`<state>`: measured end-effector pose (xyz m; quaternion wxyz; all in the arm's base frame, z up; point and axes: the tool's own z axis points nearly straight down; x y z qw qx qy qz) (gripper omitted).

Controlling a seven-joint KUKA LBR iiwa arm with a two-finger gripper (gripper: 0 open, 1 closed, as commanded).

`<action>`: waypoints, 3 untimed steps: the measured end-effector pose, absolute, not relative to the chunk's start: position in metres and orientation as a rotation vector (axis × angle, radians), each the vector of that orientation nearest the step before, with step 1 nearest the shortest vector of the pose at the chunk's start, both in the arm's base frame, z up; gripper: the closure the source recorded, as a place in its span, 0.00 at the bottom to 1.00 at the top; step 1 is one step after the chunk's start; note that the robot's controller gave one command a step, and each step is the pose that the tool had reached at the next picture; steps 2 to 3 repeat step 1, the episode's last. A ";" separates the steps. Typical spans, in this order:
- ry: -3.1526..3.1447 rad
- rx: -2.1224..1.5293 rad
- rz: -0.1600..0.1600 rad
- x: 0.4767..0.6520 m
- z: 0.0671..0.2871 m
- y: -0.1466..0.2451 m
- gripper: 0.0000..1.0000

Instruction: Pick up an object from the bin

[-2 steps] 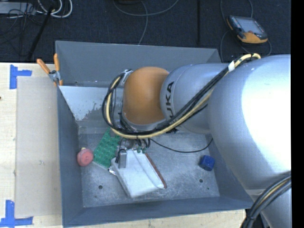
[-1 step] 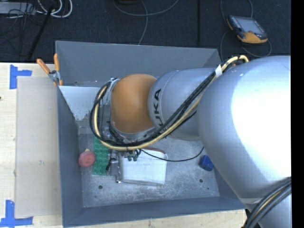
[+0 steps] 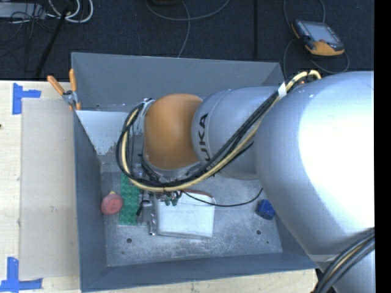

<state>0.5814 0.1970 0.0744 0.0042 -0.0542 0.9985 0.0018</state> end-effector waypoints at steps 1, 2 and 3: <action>3.124 -0.231 0.004 0.579 0.207 0.207 1.00; 3.124 -0.231 0.004 0.579 0.207 0.207 1.00; 3.124 -0.231 0.004 0.579 0.207 0.207 1.00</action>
Offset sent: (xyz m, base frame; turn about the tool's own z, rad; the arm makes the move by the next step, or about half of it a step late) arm -0.0045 0.0096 0.1277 -0.0428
